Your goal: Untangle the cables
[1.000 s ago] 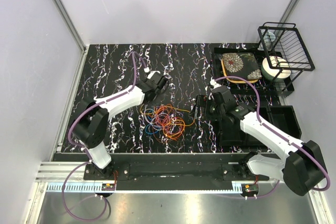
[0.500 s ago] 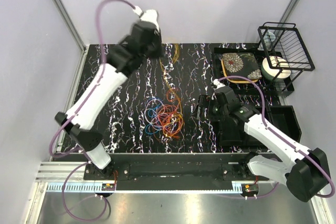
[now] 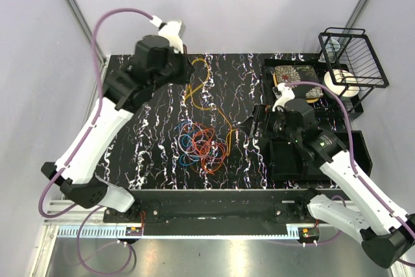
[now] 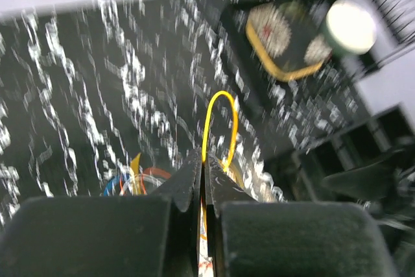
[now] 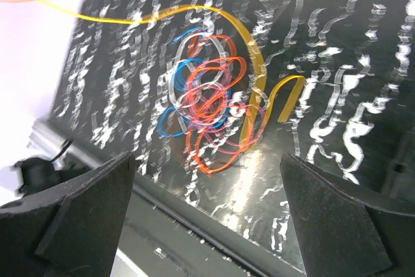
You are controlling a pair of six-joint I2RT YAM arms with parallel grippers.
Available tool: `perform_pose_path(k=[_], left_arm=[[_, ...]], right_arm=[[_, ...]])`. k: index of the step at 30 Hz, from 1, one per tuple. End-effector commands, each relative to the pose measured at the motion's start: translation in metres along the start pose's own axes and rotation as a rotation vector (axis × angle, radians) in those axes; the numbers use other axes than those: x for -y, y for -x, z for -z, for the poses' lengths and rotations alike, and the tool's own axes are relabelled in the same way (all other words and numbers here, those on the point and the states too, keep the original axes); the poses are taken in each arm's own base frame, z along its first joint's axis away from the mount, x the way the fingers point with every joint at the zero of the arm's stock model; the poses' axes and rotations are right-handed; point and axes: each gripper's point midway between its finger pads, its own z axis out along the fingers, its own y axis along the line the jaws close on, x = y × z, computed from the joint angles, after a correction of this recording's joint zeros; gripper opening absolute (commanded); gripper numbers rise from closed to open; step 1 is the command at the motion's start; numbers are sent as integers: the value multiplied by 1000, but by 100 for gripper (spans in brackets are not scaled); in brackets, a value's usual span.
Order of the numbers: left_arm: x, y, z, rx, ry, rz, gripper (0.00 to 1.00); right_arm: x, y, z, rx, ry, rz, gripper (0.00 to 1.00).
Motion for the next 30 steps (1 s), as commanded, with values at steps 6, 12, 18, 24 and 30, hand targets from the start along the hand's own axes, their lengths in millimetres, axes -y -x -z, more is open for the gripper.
perform_pose_path(k=[6, 12, 18, 24, 30], left_arm=[[4, 9, -5, 45, 11, 146, 0], [6, 3, -13, 24, 15, 186, 0], [7, 5, -11, 28, 5, 187, 0], [11, 8, -3, 33, -31, 137, 0], [20, 0, 2, 29, -111, 63, 0]], right_arm=[[-26, -11, -19, -65, 166, 16, 97], [-13, 1, -53, -58, 80, 21, 97], [4, 8, -90, -85, -15, 72, 97], [13, 30, -101, -57, -105, 13, 98], [18, 45, -94, -137, -104, -329, 97]])
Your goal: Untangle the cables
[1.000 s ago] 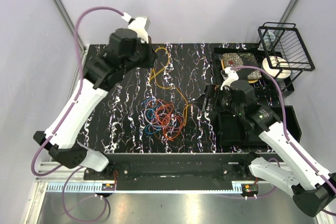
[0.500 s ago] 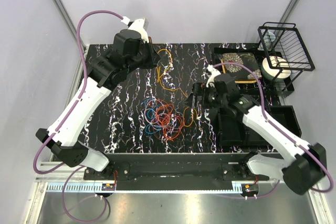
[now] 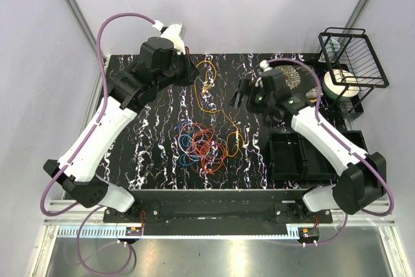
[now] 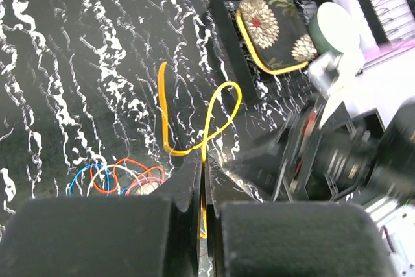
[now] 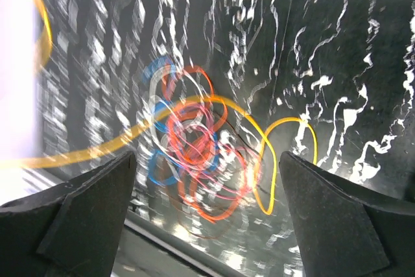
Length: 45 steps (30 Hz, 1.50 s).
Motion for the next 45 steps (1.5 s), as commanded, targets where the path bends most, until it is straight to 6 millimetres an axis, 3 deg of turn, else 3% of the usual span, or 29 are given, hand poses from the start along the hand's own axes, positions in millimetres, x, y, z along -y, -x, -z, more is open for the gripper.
perform_pose_path(k=[1, 8, 13, 17, 26, 29, 33, 35, 37, 41, 43, 45], left_arm=[[18, 14, 18, 73, -126, -68, 0], [45, 6, 24, 85, -308, -111, 0], [53, -2, 24, 94, -360, -129, 0], [56, -4, 26, 103, -376, -127, 0], [60, -11, 26, 103, -381, -135, 0], [61, -13, 25, 98, -385, -140, 0], [61, -14, 25, 98, -381, -145, 0], [62, -17, 25, 92, -382, -145, 0], [62, -18, 25, 89, -383, -139, 0], [66, -27, 23, 70, -393, -135, 0], [66, -30, 23, 72, -388, -132, 0], [57, -35, 21, 83, -348, -107, 0]], right_arm=[[-8, 22, 10, -40, 42, -259, 97], [-18, 11, 0, -194, 27, -363, 96], [-29, -3, -8, -263, 94, -460, 95], [-23, -23, -18, -319, 95, -509, 94], [-13, -42, -33, -366, 80, -532, 89], [-11, -42, -36, -363, 75, -527, 78], [-8, -34, -36, -327, 50, -505, 55], [-8, -27, -35, -312, 33, -480, 30], [-9, -23, -32, -307, 28, -454, 0], [-22, 5, -19, -252, 49, -394, 0], [-19, 17, -8, -216, 25, -368, 0], [-24, 45, 11, -144, 48, -339, 0]])
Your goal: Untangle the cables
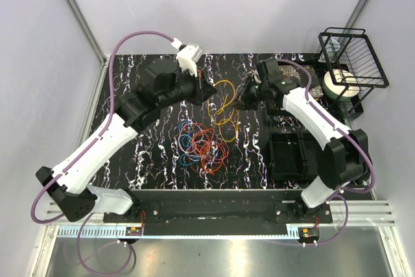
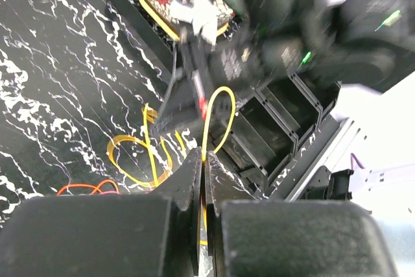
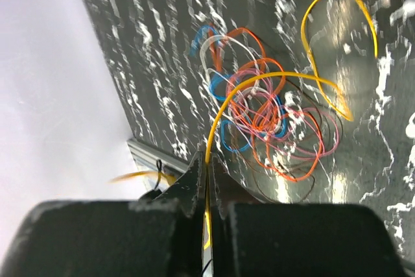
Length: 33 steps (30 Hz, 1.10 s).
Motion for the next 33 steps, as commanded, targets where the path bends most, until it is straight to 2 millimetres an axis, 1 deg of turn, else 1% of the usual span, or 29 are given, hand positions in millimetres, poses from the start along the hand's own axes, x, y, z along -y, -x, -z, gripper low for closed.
perform_pose_path(k=[1, 2, 3, 4, 5, 7, 8, 10, 11, 13, 14, 17, 20, 21, 22, 23, 24, 25, 26, 27, 28, 29, 30, 31, 32, 33], left_arm=[[0, 11, 12, 102, 25, 18, 0], [-8, 0, 11, 91, 52, 29, 0], [-18, -5, 10, 88, 103, 44, 0], [-23, -9, 8, 81, 122, 51, 0], [-28, -18, 4, 60, 138, 59, 0], [-33, -28, -5, 36, 148, 82, 0], [-34, -34, -9, 21, 147, 90, 0], [-38, -43, -19, -5, 157, 103, 0], [-41, -46, -23, -11, 166, 107, 0], [-46, -53, -32, -26, 180, 120, 1], [-48, -55, -35, -32, 183, 124, 1], [-50, -58, -47, -44, 188, 142, 1], [-50, -54, -57, -42, 192, 168, 2], [-49, -51, -59, -36, 190, 169, 3], [-46, -44, -64, -25, 181, 171, 4], [-42, -41, -66, -27, 164, 177, 6], [-37, -37, -69, -28, 141, 176, 13], [-29, -28, -72, -23, 107, 171, 24], [-18, -26, -73, -37, 54, 157, 50], [-17, -27, -76, -50, 48, 152, 90], [-14, -20, -74, -42, 47, 142, 99], [-21, -22, -72, -47, 86, 136, 99], [-23, -21, -68, -40, 103, 131, 99], [-28, -26, -65, -46, 126, 127, 99], [-35, -28, -60, -48, 161, 121, 99], [-36, -26, -51, -35, 174, 120, 99]], right_arm=[[-37, 30, 61, 148, 70, 112, 0], [-50, 36, 75, 177, 107, 137, 0], [-57, 38, 85, 192, 133, 159, 0], [-67, 37, 96, 198, 170, 178, 0], [-82, 38, 116, 231, 213, 212, 0], [-95, 34, 138, 250, 249, 248, 0], [-105, 35, 151, 274, 272, 270, 0], [-108, 32, 169, 301, 272, 287, 0], [-115, 34, 181, 329, 284, 302, 0], [-116, 30, 194, 350, 277, 317, 0], [-120, 30, 203, 367, 287, 328, 0], [-122, 27, 215, 379, 285, 339, 0], [-123, 24, 224, 391, 290, 346, 0], [-122, 25, 224, 396, 281, 342, 0], [-123, 26, 229, 410, 284, 345, 0], [-122, 27, 232, 420, 283, 341, 0], [-120, 32, 235, 439, 273, 334, 0], [-121, 34, 240, 459, 272, 334, 0], [-122, 37, 246, 478, 272, 331, 0], [-117, 45, 251, 506, 252, 313, 0], [-121, 49, 262, 539, 259, 316, 0], [-122, 53, 268, 560, 258, 317, 0], [-120, 57, 274, 575, 246, 309, 0], [-126, 63, 288, 614, 255, 317, 0], [-128, 66, 294, 631, 251, 327, 0], [-123, 72, 293, 632, 217, 313, 0]])
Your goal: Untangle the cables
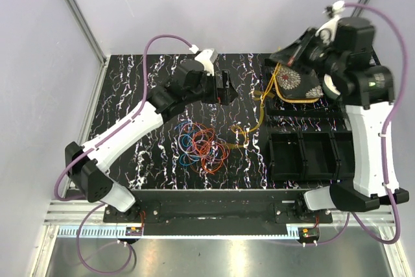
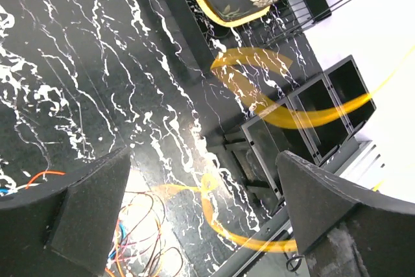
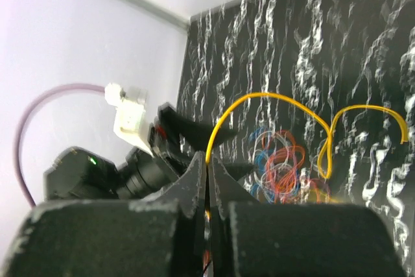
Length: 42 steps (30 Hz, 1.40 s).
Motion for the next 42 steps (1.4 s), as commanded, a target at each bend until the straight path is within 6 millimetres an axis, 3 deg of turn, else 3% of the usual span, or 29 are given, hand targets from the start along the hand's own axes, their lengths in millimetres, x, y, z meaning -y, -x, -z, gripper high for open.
perform_pose_path(k=[1, 3, 6, 11, 15, 21, 26, 35, 38, 42], left_arm=[[-3, 11, 29, 55, 33, -32, 99], [-15, 9, 44, 68, 93, -36, 99], [-34, -5, 65, 53, 165, -38, 99], [-66, -45, 98, -17, 268, -48, 99], [-83, -64, 136, -22, 321, -51, 99], [-106, -81, 180, -15, 402, -80, 99], [-121, -95, 192, -5, 437, -102, 99], [-140, -122, 186, -37, 469, -110, 99], [-141, -125, 185, -42, 469, -105, 99], [-141, -125, 185, -34, 465, -104, 99]], right_arm=[[-21, 46, 35, 164, -4, 78, 0], [-14, 56, 38, 193, -61, 90, 0], [-25, 77, 62, 295, -60, 115, 0], [-22, 95, 79, 392, -103, 140, 0], [-4, 112, 98, 502, -223, 168, 0], [24, 115, 98, 519, -356, 194, 0], [36, 113, 98, 520, -407, 203, 0], [39, 102, 97, 485, -397, 196, 0], [43, 96, 98, 472, -408, 189, 0], [63, 76, 95, 435, -442, 177, 0]])
